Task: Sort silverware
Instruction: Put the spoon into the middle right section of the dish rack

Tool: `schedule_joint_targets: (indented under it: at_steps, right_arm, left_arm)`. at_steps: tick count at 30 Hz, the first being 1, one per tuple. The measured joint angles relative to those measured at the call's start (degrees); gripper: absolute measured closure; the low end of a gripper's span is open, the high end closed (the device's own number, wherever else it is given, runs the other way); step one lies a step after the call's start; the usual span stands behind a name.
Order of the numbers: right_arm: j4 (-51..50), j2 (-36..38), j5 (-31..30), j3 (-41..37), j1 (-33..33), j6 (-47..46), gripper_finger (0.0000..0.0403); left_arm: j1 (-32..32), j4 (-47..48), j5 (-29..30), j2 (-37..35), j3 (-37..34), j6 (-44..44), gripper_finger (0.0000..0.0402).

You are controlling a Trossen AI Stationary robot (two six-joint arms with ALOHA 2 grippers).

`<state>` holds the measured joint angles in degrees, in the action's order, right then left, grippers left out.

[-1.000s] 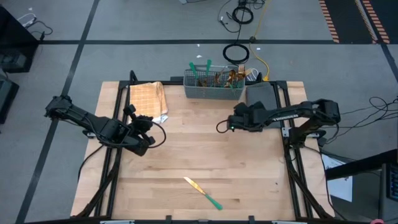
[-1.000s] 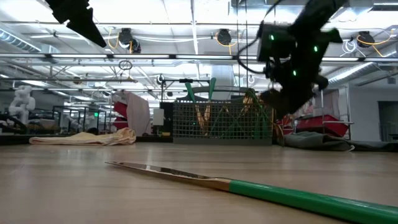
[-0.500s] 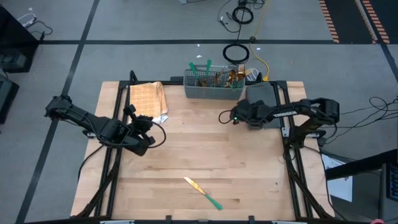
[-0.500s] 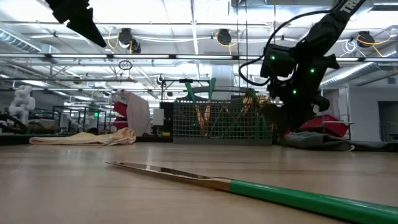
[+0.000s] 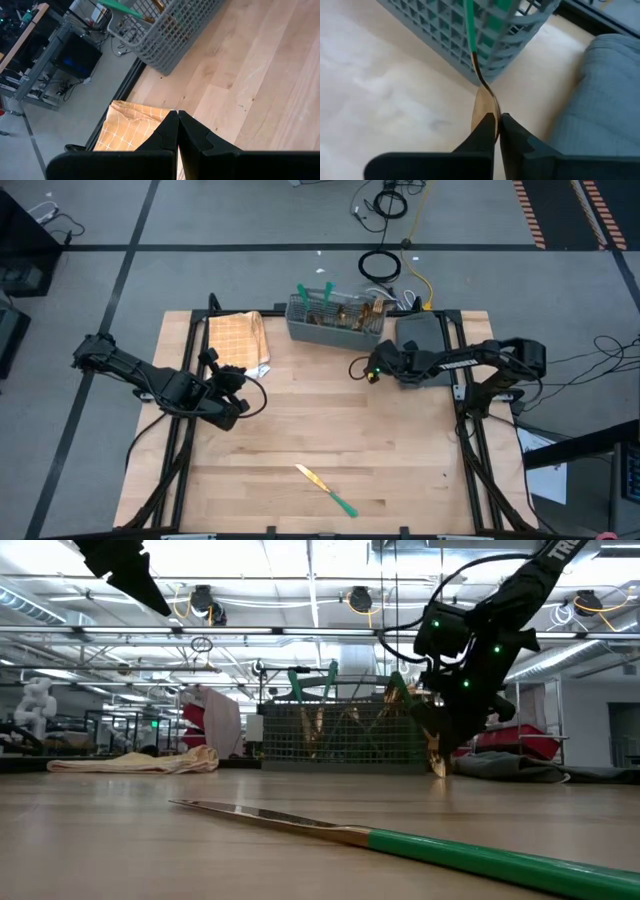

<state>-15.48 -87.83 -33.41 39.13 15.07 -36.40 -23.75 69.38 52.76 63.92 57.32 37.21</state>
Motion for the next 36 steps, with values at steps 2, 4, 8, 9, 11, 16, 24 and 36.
schedule_joint_targets:
  at_steps: [2,4,8,9,11,16,24,36]
  right_arm:
    - [-0.5,0.3,0.3,0.0,-1.3,-0.8,0.0402]
    - [-1.4,1.0,0.4,0.0,-2.7,-1.8,0.0402]
    - [-7.9,3.1,-1.3,1.3,-5.1,-3.4,0.0403]
    - [-9.7,3.9,-2.0,1.7,-5.7,-3.6,0.0403]
    - [-12.9,5.8,-2.8,2.6,-6.5,-4.1,0.0402]
    - [-21.8,11.1,-5.1,5.2,-8.2,-5.7,0.0402]
    - [-32.3,17.3,-10.0,11.2,-8.3,-5.6,0.0402]
    - [-74.8,2.7,-24.7,45.0,-9.4,2.6,0.0402]
  left_arm:
    - [0.0,0.0,0.0,0.0,0.0,0.0,0.0393]
    - [0.0,0.0,0.0,0.0,0.0,0.0,0.0393]
    - [0.0,0.0,0.0,0.0,0.0,0.0,0.0393]
    - [0.0,0.0,0.0,0.0,0.0,0.0,0.0393]
    - [0.0,-0.1,0.0,0.0,0.0,0.0,0.0393]
    - [0.0,-0.1,0.0,0.0,0.0,0.0,0.0393]
    - [0.0,-0.2,0.0,0.0,0.0,0.0,0.0393]
    - [0.0,-0.2,0.0,0.0,0.0,-0.1,0.0393]
